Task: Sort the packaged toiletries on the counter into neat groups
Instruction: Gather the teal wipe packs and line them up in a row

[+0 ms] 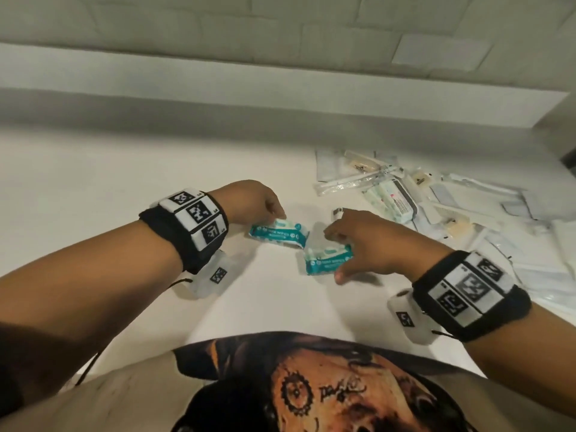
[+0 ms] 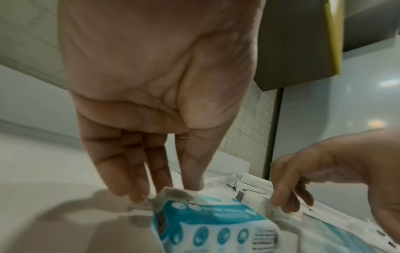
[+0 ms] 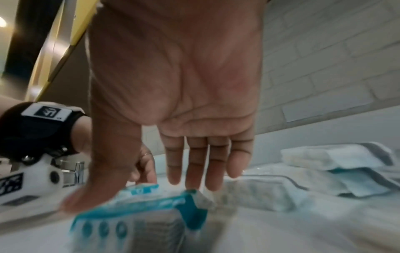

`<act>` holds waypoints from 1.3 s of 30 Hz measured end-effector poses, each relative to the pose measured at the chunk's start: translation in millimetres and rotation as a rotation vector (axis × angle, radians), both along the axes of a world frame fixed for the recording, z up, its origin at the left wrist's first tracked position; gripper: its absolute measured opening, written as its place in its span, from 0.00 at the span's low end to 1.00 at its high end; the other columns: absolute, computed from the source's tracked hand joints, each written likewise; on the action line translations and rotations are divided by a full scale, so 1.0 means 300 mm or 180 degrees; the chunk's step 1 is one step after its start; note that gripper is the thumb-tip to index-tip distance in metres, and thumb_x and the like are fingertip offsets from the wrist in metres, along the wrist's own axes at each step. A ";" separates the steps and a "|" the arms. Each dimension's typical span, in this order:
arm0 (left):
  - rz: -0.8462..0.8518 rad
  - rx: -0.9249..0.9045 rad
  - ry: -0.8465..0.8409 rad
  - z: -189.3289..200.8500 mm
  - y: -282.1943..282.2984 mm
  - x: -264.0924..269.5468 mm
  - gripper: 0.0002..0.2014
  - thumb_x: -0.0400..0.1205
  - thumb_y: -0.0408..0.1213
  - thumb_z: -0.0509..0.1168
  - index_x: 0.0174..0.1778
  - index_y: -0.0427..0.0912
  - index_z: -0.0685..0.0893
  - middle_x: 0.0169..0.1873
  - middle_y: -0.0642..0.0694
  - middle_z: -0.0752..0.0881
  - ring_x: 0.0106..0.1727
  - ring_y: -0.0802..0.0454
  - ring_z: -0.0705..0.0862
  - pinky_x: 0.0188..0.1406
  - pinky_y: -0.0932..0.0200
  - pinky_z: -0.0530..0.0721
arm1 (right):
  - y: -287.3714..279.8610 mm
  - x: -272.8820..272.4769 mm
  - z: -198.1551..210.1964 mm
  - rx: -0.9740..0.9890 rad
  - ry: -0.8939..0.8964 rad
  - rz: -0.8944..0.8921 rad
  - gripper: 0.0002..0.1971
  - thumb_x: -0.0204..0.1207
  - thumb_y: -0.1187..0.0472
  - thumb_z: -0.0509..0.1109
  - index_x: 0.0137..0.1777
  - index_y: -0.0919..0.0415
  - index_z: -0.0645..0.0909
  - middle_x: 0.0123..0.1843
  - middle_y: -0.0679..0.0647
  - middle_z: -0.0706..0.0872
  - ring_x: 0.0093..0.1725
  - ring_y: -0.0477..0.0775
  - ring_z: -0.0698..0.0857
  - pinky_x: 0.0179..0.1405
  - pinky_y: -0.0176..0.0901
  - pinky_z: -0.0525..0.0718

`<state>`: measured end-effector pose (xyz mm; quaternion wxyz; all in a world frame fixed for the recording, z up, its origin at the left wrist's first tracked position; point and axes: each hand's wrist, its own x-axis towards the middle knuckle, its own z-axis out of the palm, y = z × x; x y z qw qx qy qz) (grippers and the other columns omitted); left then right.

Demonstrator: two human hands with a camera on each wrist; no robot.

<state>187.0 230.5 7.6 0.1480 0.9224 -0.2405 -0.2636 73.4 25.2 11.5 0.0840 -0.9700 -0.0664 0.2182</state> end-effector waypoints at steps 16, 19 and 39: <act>0.0836 -0.0446 0.0529 -0.042 -0.001 -0.063 0.28 0.69 0.37 0.80 0.60 0.49 0.73 0.50 0.48 0.85 0.44 0.46 0.90 0.50 0.46 0.89 | 0.107 0.145 0.012 0.0203 -0.0813 -0.0234 0.29 0.71 0.46 0.75 0.71 0.54 0.78 0.59 0.52 0.79 0.57 0.52 0.78 0.54 0.45 0.78; 0.0820 -0.0448 0.0308 -0.025 0.018 -0.041 0.29 0.71 0.40 0.79 0.64 0.50 0.72 0.53 0.49 0.83 0.45 0.46 0.89 0.51 0.45 0.89 | 0.102 0.160 -0.023 0.0247 -0.0482 -0.0221 0.24 0.77 0.53 0.72 0.73 0.53 0.77 0.64 0.51 0.79 0.61 0.53 0.79 0.58 0.43 0.77; 0.0053 -0.0149 0.0020 -0.029 -0.085 0.004 0.04 0.77 0.39 0.73 0.47 0.51 0.89 0.46 0.59 0.87 0.45 0.60 0.81 0.40 0.63 0.75 | -0.139 0.116 -0.014 0.0831 0.0118 -0.1687 0.09 0.80 0.64 0.67 0.50 0.65 0.88 0.47 0.62 0.91 0.38 0.54 0.88 0.46 0.47 0.87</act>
